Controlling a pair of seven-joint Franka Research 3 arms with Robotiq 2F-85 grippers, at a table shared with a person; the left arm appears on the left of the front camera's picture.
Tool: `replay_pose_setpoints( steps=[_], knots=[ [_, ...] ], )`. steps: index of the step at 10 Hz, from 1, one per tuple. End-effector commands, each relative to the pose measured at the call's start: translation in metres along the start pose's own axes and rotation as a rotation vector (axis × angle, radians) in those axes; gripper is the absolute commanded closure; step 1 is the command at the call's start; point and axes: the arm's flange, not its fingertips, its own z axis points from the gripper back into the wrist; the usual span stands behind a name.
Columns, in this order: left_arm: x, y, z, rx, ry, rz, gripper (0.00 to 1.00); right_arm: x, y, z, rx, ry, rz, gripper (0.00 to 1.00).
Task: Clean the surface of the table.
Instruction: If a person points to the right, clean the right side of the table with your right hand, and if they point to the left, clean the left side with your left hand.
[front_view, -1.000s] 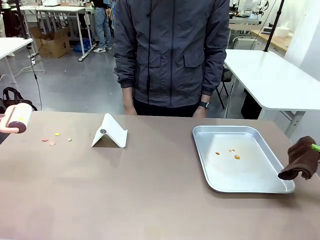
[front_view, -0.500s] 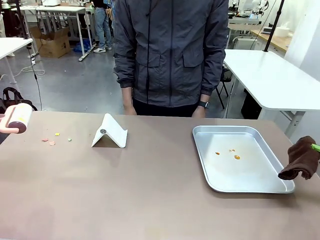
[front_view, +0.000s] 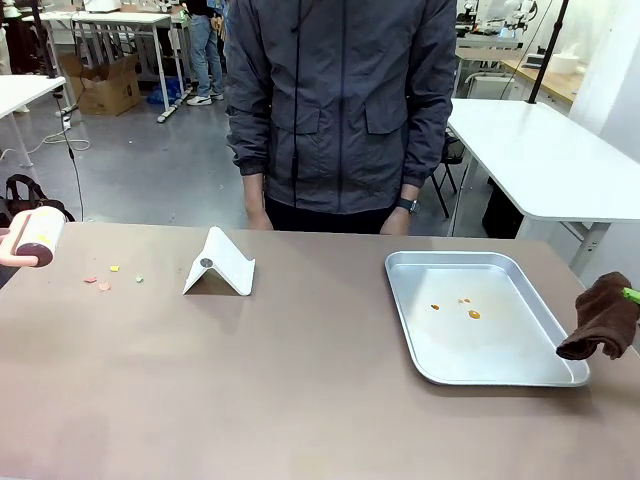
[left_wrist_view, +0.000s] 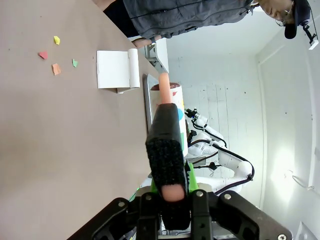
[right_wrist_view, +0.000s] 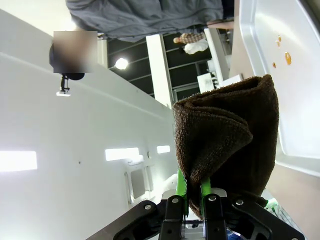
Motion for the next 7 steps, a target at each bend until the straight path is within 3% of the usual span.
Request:
replay_pose_setpoints(
  steps=[1,7],
  knots=[
    [-0.0051,-0.0036,-0.0024,-0.002,-0.002,-0.006,1.0,-0.0006,0.0078,-0.002,-0.012,0.0,-0.018,1.0],
    [-0.0051,-0.0036,-0.0024,-0.002,-0.002,-0.006,1.0,-0.0006,0.0078,-0.002,-0.012,0.0,-0.018,1.0]
  ],
)
